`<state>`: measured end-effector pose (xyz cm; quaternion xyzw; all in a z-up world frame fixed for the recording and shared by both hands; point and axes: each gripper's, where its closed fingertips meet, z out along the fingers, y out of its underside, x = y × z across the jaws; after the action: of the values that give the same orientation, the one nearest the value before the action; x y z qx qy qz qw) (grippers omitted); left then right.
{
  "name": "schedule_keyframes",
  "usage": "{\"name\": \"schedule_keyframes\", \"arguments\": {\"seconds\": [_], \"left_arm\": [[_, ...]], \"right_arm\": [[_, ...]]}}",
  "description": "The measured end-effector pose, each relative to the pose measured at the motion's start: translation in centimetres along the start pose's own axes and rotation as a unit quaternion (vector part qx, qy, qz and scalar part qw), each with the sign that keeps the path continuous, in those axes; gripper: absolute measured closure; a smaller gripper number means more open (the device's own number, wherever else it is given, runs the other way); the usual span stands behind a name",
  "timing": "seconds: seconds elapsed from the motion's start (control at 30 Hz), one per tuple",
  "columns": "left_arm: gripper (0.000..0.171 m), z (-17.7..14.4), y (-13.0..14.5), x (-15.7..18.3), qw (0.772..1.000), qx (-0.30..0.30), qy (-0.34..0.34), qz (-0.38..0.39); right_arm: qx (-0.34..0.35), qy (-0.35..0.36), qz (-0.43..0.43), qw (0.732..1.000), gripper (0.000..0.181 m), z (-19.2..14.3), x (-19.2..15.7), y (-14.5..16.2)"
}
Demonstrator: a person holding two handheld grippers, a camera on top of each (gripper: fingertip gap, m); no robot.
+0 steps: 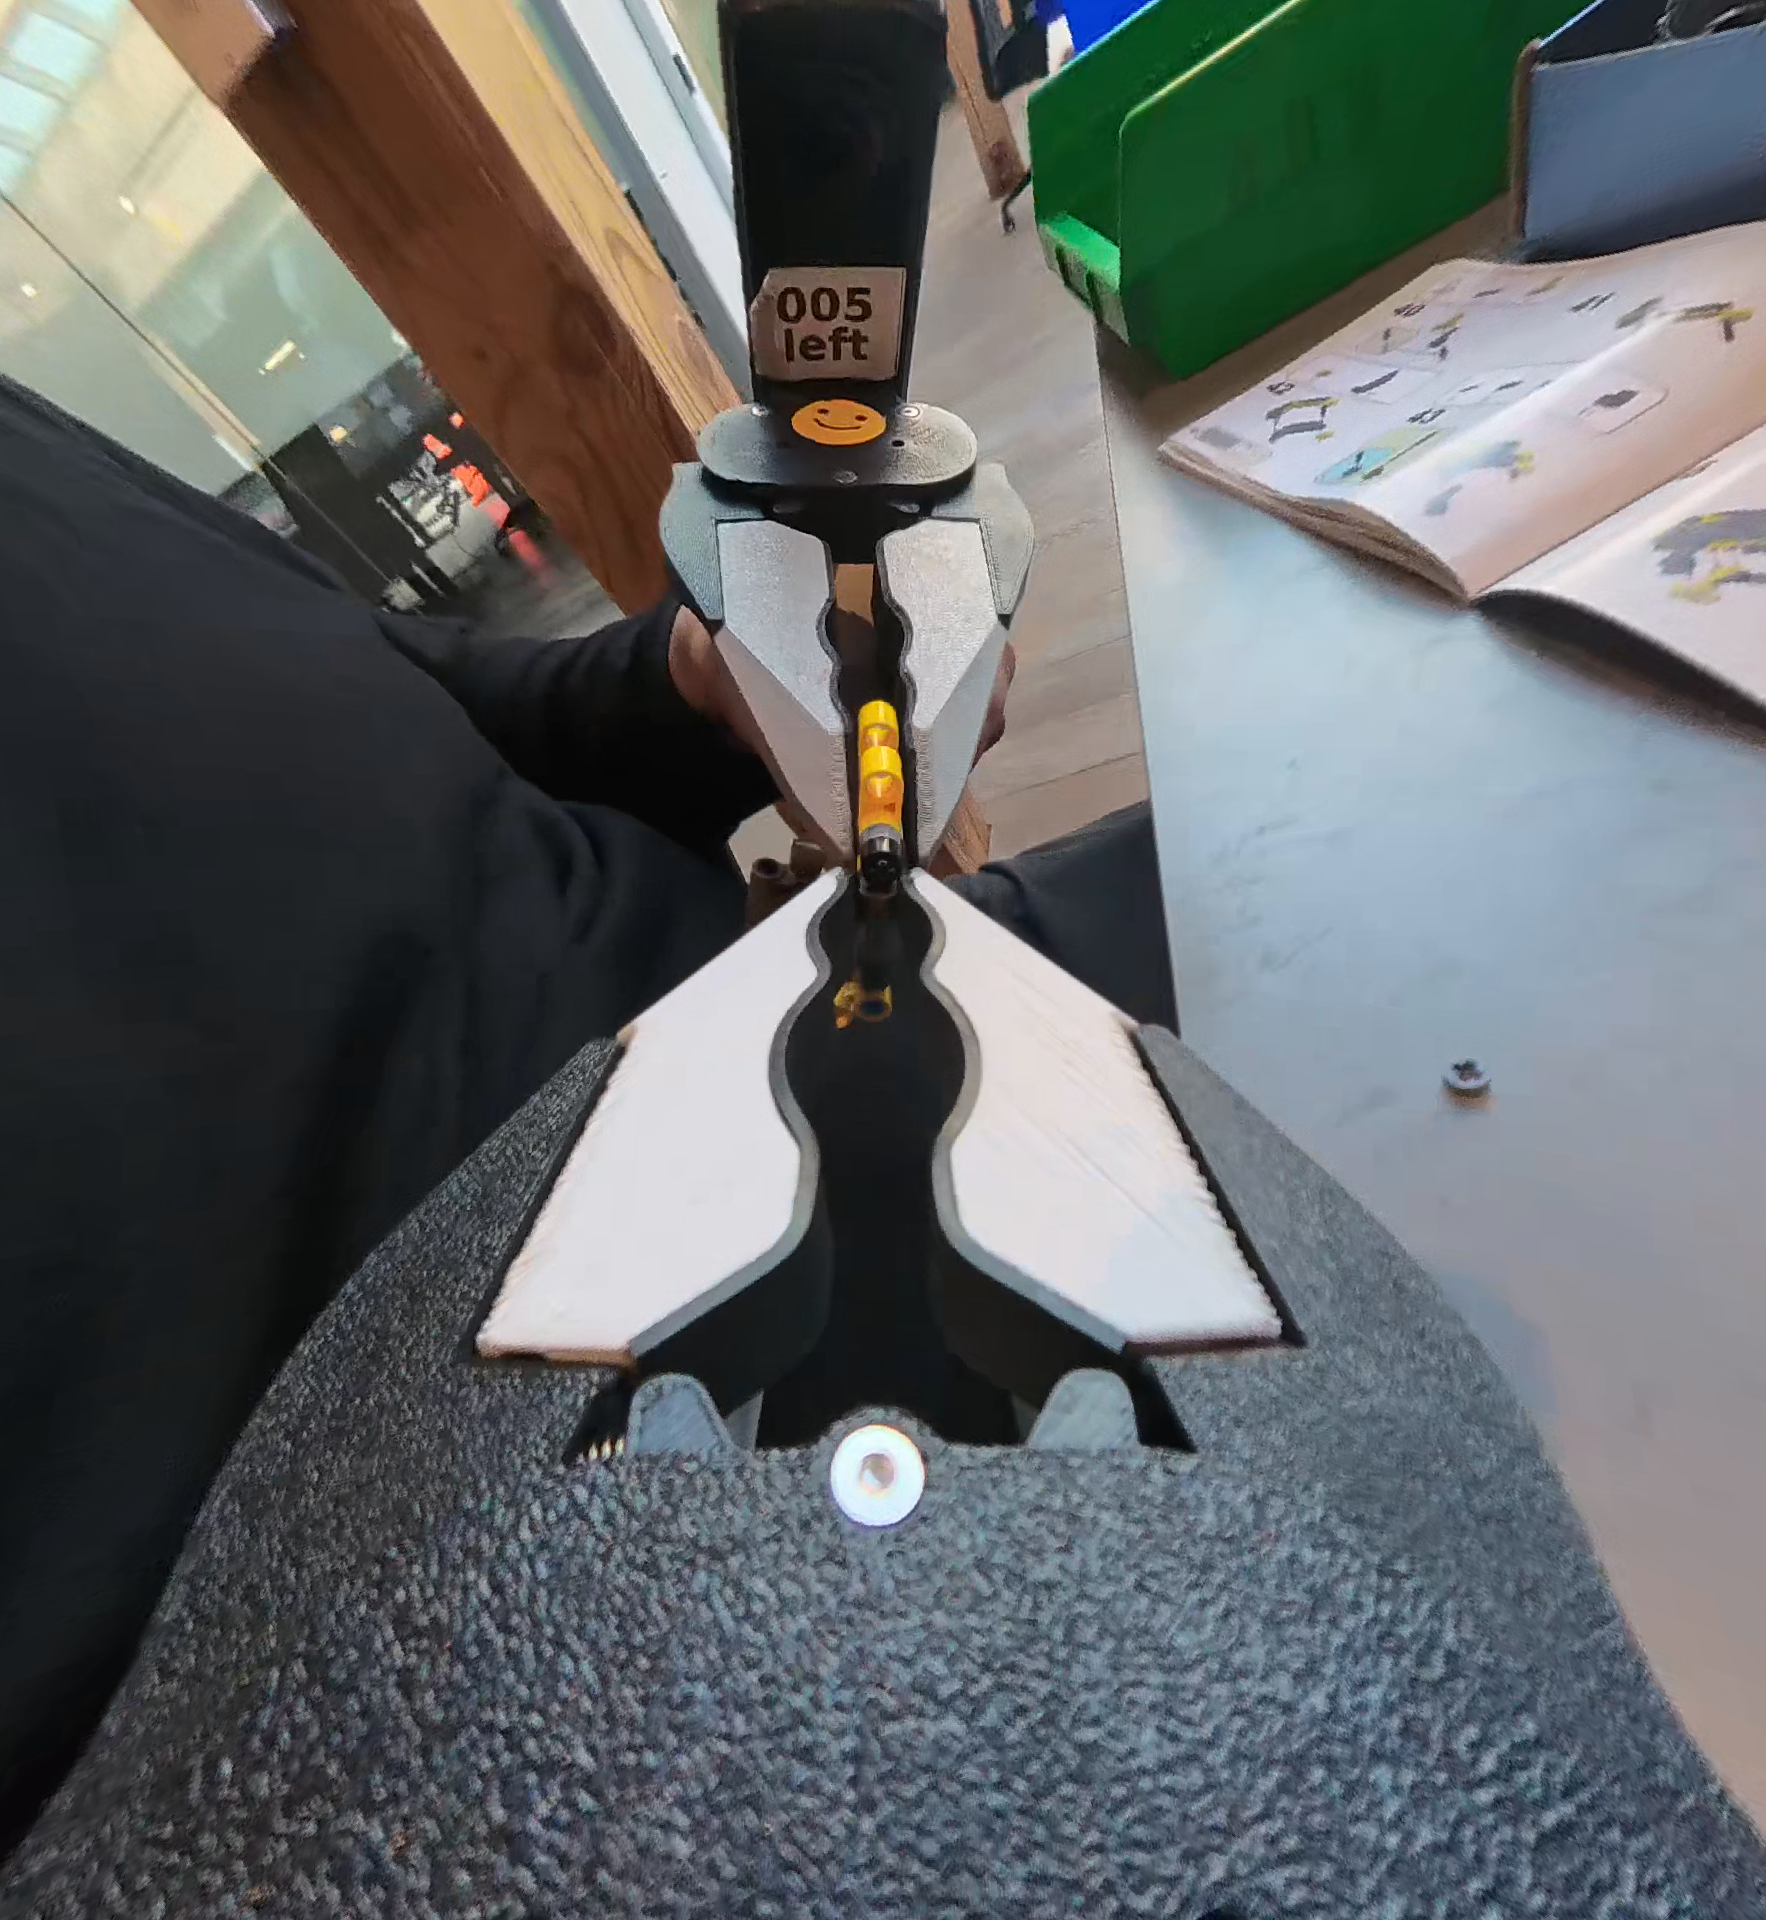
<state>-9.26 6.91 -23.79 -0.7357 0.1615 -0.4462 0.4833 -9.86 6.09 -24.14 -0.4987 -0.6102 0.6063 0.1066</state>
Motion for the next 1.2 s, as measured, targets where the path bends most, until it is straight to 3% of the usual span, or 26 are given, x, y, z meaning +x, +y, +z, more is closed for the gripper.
{"name": "schedule_keyframes", "arguments": {"seconds": [0.23,0.33,0.57,0.83,1.0,1.2], "left_arm": [[0.166,0.9,3.4,1.4,0.999,-0.009,0.02,-0.027],[0.166,0.6,2.7,2.2,0.998,0.037,0.039,-0.024],[0.166,1.1,2.2,3.1,0.998,0.028,0.035,0.032],[0.166,0.8,2.6,3.2,0.994,0.017,0.004,0.106],[0.163,1.3,3.3,3.9,0.992,0.0,0.019,0.123],[0.166,1.6,3.3,3.6,0.987,-0.001,-0.01,0.16]], "right_arm": [[0.021,0.058,-0.071,0.996,0.174,-1.0,-0.9,1.9],[0.057,0.07,-0.099,0.991,0.181,-2.2,-1.7,1.3],[0.061,0.04,-0.1,0.992,0.181,-1.9,-3.3,1.2],[0.04,0.065,-0.153,0.985,0.181,-1.6,-3.3,1.6],[0.045,-0.026,-0.091,0.994,0.181,-1.5,-4.8,2.3],[0.06,0.02,-0.121,0.991,0.181,-1.8,-4.2,1.7]]}}
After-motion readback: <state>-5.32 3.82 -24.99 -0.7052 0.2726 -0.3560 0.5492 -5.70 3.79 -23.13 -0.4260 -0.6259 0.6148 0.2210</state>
